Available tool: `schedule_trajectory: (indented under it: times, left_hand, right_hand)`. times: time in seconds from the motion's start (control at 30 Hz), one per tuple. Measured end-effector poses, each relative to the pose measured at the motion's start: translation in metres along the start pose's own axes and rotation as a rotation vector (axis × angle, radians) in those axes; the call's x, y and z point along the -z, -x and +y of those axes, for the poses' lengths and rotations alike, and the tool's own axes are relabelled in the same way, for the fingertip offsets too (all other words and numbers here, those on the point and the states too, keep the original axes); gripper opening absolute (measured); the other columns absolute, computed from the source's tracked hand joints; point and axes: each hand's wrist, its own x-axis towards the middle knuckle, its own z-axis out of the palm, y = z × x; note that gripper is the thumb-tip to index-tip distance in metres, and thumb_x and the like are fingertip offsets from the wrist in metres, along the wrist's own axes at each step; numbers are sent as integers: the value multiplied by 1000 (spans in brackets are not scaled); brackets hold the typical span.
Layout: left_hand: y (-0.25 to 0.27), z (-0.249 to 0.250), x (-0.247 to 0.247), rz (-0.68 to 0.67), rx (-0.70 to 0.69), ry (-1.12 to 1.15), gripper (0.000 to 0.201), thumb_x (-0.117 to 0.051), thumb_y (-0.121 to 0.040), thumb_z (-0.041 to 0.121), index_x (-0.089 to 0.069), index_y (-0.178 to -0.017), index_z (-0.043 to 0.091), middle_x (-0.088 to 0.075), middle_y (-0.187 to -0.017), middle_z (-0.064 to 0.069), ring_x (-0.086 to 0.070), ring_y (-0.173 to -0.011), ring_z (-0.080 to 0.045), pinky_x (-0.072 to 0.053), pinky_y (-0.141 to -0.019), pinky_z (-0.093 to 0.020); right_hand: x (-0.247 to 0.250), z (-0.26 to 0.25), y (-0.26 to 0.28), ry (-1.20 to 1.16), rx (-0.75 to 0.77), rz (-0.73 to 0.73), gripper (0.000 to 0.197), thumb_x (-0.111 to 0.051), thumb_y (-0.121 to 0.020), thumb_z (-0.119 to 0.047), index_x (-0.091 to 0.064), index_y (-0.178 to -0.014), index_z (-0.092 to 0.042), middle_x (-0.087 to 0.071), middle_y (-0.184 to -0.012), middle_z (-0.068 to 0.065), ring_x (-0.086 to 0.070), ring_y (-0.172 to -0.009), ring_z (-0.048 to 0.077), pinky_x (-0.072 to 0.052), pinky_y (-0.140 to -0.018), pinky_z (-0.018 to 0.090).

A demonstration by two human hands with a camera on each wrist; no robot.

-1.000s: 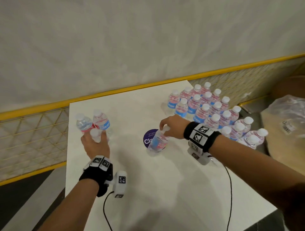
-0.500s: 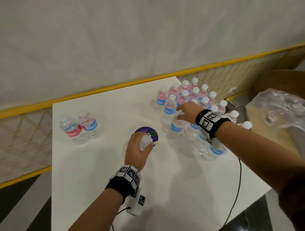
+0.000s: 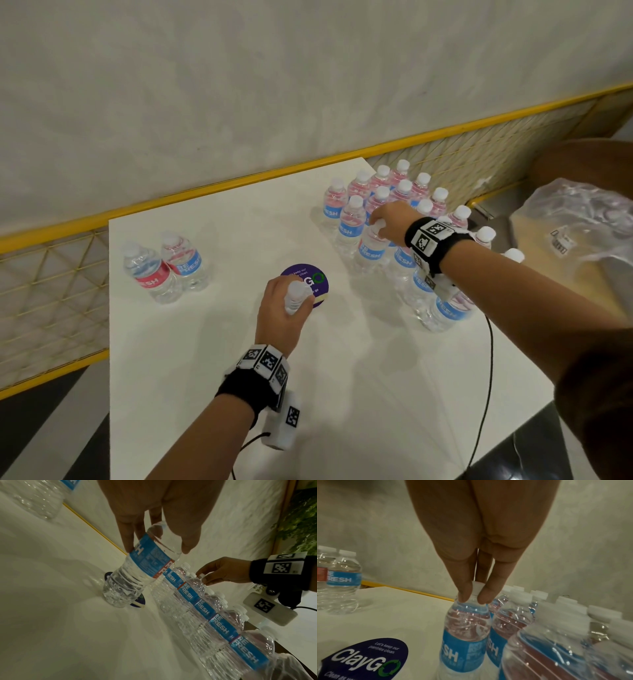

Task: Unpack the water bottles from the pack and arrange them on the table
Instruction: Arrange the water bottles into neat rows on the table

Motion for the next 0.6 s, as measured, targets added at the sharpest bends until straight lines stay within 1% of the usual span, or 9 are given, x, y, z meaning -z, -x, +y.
schedule_trajectory:
  times: [0.07,0.17,0.23,0.4,0.47,0.5,0.57,0.6]
  left_hand:
    - [0,1,-1,-2,4,-2,28,-62,-72,43,-50,-97,45,-56,-107,5,-58,-99,-11,-47,-89,-27]
    - [-1,0,0,6,15,3,31,-67,-74,30,-51,-96,45,-57,-108,4,-58,-100,-13,-48,-90,-29]
    - [-2,-1,1,11,19,0,32,-68,-74,28,-51,-95,45,-57,-108,4,-59,-100,-12,-48,-89,-28]
    - [-1,-2,2,-4,25,-2,33,-67,-74,29,-50,-97,45,-56,-109,5,-57,-100,-7,-45,-88,-22]
    - [-2,-2,3,-28,42,5,35,-68,-74,31,-49,-99,46,-55,-110,5,-57,-101,-5,-44,-88,-17]
    - [-4,-1,5,-48,50,8,36,-68,-74,32,-48,-99,47,-55,-110,5,-56,-101,-2,-43,-87,-14]
    - [-9,0,14,-112,62,-9,37,-69,-73,36,-48,-101,47,-52,-109,11,-52,-102,6,-40,-87,-11]
    - [-13,1,20,-151,58,-38,36,-67,-73,36,-50,-104,44,-51,-110,14,-50,-103,9,-39,-88,-11]
  right_hand:
    - [0,0,-3,-4,-10,0,34,-56,-89,-10,-60,-122,-13,-60,-123,13,-55,-113,30,-45,-91,34]
    - [-1,-2,-7,-5,-28,9,33,-58,-88,-11,-61,-121,-10,-60,-122,14,-55,-112,31,-45,-89,33]
    - [-2,-3,-10,5,-36,19,32,-58,-89,-11,-61,-120,-10,-60,-121,14,-56,-111,30,-46,-88,32]
    - [0,-6,-14,42,-46,-15,32,-57,-90,-14,-59,-121,-9,-60,-121,14,-56,-111,30,-46,-90,33]
    - [3,-9,-11,90,-62,-18,36,-56,-90,-15,-56,-126,-9,-56,-125,15,-54,-114,32,-46,-93,36]
    - [4,-14,-7,117,-58,11,39,-56,-90,-16,-53,-129,-9,-53,-128,15,-51,-117,33,-47,-95,39]
    - [2,-32,6,77,9,87,46,-57,-90,-20,-47,-134,-13,-46,-132,13,-45,-121,33,-44,-97,43]
    - [-1,-46,15,-2,80,93,47,-58,-90,-24,-45,-134,-15,-45,-132,12,-45,-120,32,-44,-97,42]
